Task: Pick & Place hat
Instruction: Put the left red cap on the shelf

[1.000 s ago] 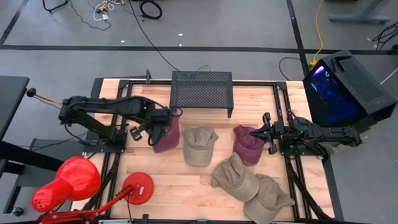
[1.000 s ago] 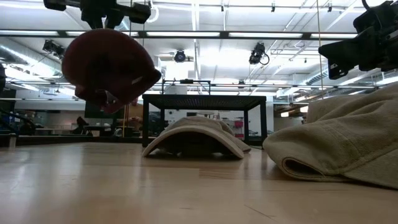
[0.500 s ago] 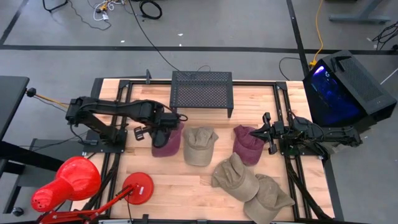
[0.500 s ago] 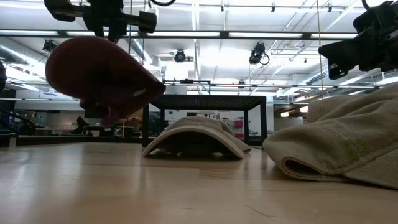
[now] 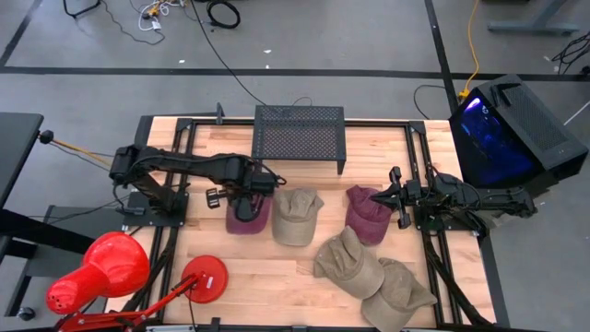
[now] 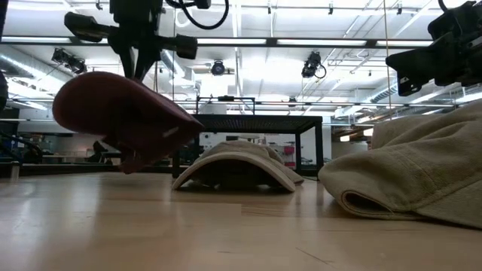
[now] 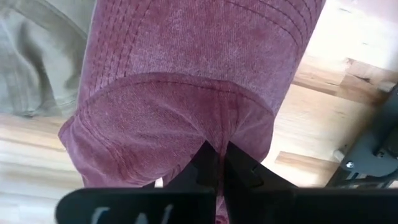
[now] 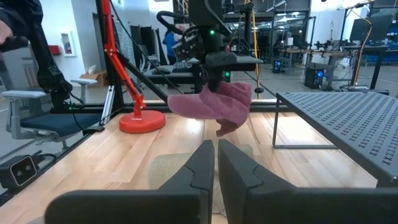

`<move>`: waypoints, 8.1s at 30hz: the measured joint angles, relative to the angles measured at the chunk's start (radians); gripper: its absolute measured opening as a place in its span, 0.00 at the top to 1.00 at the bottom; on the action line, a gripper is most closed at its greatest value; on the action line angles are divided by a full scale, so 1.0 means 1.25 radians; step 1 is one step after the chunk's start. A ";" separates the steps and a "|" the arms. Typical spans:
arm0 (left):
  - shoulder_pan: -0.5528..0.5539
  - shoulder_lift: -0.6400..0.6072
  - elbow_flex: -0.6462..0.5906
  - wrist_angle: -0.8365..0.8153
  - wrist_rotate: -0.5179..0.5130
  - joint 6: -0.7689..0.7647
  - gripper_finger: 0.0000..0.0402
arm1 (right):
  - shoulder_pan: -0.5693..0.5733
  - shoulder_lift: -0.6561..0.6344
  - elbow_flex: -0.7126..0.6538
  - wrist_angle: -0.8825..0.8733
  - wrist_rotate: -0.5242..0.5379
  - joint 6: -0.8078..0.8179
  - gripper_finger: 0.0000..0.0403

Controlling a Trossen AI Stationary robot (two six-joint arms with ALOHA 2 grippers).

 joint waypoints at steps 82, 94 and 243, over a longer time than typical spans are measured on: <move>-0.046 0.000 -0.275 0.276 -0.014 0.014 0.67 | 0.000 0.000 0.000 0.000 0.000 0.000 0.93; -0.037 -0.071 -0.258 0.267 -0.030 -0.065 0.53 | 0.000 0.000 0.000 0.000 0.000 0.000 0.93; -0.042 0.060 -0.176 0.167 -0.023 -1.845 0.98 | 0.000 0.000 0.000 0.000 0.000 0.000 0.93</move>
